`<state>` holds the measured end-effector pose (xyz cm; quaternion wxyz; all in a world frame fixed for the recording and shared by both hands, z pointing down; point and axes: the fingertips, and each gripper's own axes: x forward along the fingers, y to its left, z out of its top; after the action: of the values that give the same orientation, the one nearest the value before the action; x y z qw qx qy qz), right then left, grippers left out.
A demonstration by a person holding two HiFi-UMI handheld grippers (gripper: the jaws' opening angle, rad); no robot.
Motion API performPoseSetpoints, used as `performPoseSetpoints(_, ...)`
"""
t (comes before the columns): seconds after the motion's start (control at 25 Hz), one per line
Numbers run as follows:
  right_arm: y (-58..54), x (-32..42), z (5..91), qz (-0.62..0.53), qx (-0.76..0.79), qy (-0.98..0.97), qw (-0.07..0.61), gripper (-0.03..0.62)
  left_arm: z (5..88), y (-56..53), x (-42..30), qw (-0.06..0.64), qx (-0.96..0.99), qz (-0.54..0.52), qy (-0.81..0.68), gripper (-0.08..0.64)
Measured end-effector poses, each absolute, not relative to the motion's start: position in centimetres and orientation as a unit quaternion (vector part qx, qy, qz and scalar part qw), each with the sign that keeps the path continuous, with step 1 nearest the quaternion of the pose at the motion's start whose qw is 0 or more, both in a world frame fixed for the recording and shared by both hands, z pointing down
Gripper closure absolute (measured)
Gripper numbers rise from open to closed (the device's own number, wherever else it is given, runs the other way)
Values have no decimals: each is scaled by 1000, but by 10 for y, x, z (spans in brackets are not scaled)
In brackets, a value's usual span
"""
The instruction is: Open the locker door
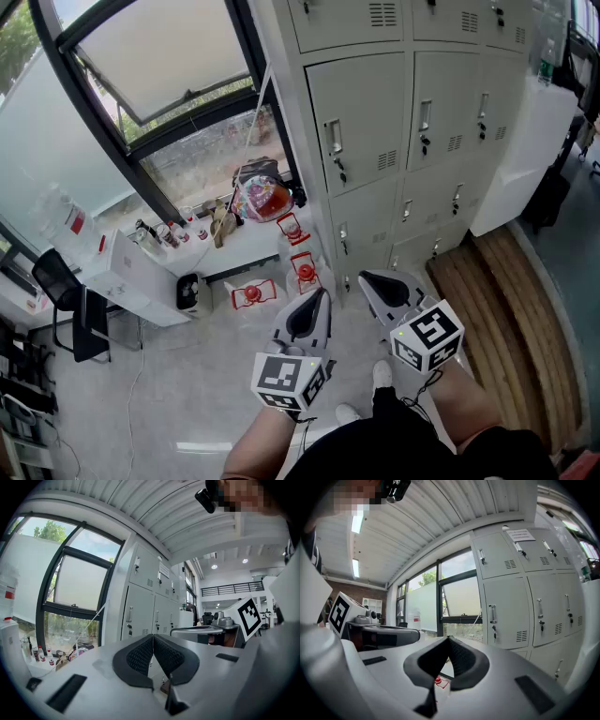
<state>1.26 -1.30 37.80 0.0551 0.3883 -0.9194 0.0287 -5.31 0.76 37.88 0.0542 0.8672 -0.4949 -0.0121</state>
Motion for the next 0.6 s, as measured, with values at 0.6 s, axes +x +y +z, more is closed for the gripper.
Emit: performPoseSetpoints(0.6, -21, 14, 372, 32, 386, -921, 34, 538, 383, 0, -56, 62, 863, -16, -501, 543)
